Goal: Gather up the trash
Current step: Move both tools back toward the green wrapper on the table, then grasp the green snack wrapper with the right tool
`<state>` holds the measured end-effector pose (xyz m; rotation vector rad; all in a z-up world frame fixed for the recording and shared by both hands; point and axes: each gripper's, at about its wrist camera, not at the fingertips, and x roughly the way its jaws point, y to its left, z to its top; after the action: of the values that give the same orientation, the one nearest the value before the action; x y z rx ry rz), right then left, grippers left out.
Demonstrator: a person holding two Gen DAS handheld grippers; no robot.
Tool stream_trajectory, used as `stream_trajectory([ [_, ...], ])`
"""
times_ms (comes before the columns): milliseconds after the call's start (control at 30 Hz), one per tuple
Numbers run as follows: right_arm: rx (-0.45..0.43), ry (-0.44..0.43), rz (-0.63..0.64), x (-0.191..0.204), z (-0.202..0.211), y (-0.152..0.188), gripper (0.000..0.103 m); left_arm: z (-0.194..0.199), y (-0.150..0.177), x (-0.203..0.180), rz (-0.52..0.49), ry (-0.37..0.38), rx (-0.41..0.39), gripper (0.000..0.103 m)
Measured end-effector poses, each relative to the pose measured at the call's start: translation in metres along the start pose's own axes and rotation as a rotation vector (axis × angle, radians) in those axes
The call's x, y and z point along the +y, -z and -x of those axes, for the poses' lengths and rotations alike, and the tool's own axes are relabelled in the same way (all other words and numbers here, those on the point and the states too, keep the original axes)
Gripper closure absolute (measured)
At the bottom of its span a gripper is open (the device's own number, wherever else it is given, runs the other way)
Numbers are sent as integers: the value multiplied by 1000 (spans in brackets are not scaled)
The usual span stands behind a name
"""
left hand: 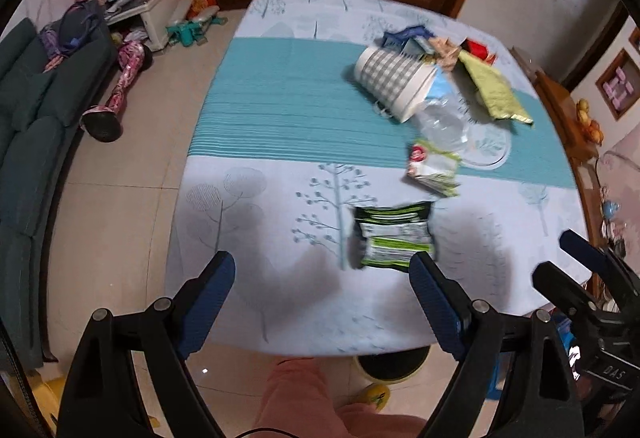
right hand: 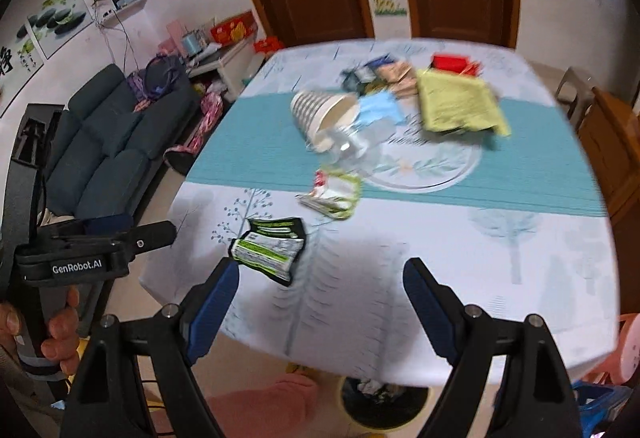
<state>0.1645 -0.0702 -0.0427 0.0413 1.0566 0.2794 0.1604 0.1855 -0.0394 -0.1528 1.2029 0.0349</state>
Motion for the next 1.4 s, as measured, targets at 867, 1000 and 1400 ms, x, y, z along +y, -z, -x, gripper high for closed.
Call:
stream_trajectory([
  [867,262,-63,612,83,-140,-22,25,-65,-15,80,8,12,113,19],
  [1000,298,-86,576,80,-139,-20,38,-67,-17,76,-10,23,116,19],
  [1400,320,-110,558,68,-135,-8,37,-72,-28,53,-73,54,131,19],
])
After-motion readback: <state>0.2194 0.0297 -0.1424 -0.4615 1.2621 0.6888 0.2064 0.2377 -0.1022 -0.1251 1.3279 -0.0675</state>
